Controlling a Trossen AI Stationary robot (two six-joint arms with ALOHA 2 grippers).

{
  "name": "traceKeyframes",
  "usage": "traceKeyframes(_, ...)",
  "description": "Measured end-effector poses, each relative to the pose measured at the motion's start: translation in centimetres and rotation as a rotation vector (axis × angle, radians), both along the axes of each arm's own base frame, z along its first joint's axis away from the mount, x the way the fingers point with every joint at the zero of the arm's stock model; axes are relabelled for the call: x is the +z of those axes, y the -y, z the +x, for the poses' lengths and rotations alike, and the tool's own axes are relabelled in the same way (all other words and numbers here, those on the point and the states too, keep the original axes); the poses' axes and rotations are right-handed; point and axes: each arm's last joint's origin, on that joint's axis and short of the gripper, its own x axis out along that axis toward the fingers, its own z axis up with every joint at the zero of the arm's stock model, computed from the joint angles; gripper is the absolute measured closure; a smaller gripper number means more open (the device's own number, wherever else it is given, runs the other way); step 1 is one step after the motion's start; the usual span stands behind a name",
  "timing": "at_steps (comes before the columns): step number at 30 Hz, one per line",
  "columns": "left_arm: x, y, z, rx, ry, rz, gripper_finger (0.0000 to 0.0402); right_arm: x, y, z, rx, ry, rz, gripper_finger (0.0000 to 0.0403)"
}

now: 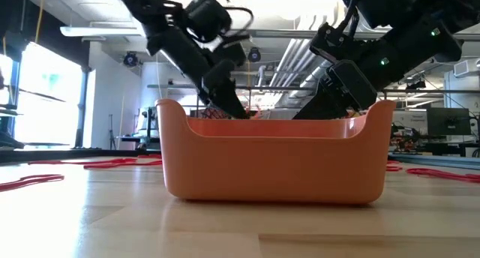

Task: Sort rubber bands into baskets
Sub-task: Put the orange rubber band into the green bin

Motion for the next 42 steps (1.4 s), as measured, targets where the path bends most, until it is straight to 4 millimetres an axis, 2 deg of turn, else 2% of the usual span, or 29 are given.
traceKeyframes(5,-1.0,-0.4,1.2,0.028,-0.120,0.045,0.0401,0.0,0.0,0.0,0.000,-0.001,0.000,0.0403)
traceKeyframes(12,-1.4,-0.8,2.0,0.026,-0.289,0.131,0.0401,0.0,0.0,0.0,0.000,-0.003,-0.001,0.0403)
traceKeyframes(17,-0.9,-0.9,2.7,-0.023,-0.303,0.155,0.0401,0.0,0.0,0.0,0.000,-0.006,-0.002,0.0403)
traceKeyframes(27,-1.4,-0.8,3.2,-0.077,-0.355,0.133,0.0399,-0.1,0.1,0.0,-0.013,0.000,0.020,0.0403)
traceKeyframes(31,-0.9,-0.4,3.4,-0.083,-0.337,0.141,0.0377,-0.1,0.1,0.0,0.003,-0.003,0.063,0.0403)
traceKeyframes(38,-0.7,0.6,3.7,-0.092,-0.321,0.134,0.0309,-0.1,0.1,0.0,-0.010,0.003,0.078,0.0402)
traceKeyframes(42,-0.6,1.3,3.7,-0.098,-0.324,0.150,0.0283,-0.1,0.1,0.0,-0.010,0.003,0.077,0.0402)
